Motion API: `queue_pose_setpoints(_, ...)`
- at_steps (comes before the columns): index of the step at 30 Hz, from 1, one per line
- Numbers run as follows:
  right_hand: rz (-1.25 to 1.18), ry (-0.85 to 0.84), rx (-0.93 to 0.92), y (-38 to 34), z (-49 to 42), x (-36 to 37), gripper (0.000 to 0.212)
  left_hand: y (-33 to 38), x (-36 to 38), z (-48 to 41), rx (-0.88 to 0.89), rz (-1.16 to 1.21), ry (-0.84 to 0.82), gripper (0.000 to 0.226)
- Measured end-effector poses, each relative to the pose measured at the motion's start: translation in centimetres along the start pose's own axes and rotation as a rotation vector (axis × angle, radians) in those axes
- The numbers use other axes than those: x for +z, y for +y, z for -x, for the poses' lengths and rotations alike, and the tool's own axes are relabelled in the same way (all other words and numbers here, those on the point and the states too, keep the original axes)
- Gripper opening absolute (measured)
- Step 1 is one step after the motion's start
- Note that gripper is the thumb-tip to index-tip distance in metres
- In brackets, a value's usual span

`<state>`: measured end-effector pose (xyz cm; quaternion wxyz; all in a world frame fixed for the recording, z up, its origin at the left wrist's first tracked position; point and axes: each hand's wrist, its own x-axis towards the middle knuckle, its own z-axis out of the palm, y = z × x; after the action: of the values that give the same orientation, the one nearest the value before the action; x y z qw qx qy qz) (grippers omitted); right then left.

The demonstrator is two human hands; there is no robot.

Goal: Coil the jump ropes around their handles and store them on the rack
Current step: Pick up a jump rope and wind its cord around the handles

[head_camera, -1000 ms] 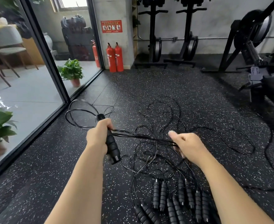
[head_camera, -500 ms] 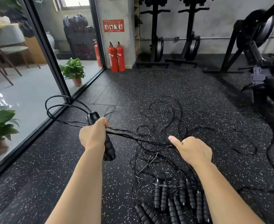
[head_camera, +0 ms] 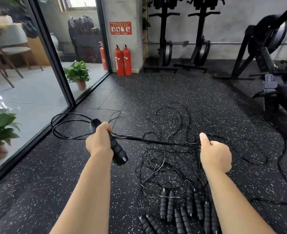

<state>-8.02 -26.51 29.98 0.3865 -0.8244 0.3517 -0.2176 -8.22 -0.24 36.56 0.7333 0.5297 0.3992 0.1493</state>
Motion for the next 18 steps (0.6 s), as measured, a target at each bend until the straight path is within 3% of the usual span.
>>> queue_pose_setpoints(4,-0.010,-0.068,0.046,0.1,-0.1,-0.1,0.055,-0.3,0.2,-0.2,0.004,-0.037,-0.006,0.014)
queue_pose_setpoints(9,0.169,-0.029,-0.040,0.9,-0.6,-0.2,0.051,-0.4,-0.1,-0.5,-0.014,-0.055,-0.036,0.014)
queue_pose_setpoints(12,0.279,-0.133,-0.102,1.2,-0.5,-0.2,0.047,0.0,-0.1,-0.6,-0.004,-0.014,-0.081,0.015)
queue_pose_setpoints(15,0.297,-0.246,-0.334,-0.2,1.0,0.2,0.044,0.1,0.4,-0.5,-0.038,0.052,-0.193,0.023)
queue_pose_setpoints(18,0.068,-0.385,-0.617,-3.3,4.6,0.8,0.041,-0.3,1.2,-0.3,-0.103,0.054,-0.358,0.021)
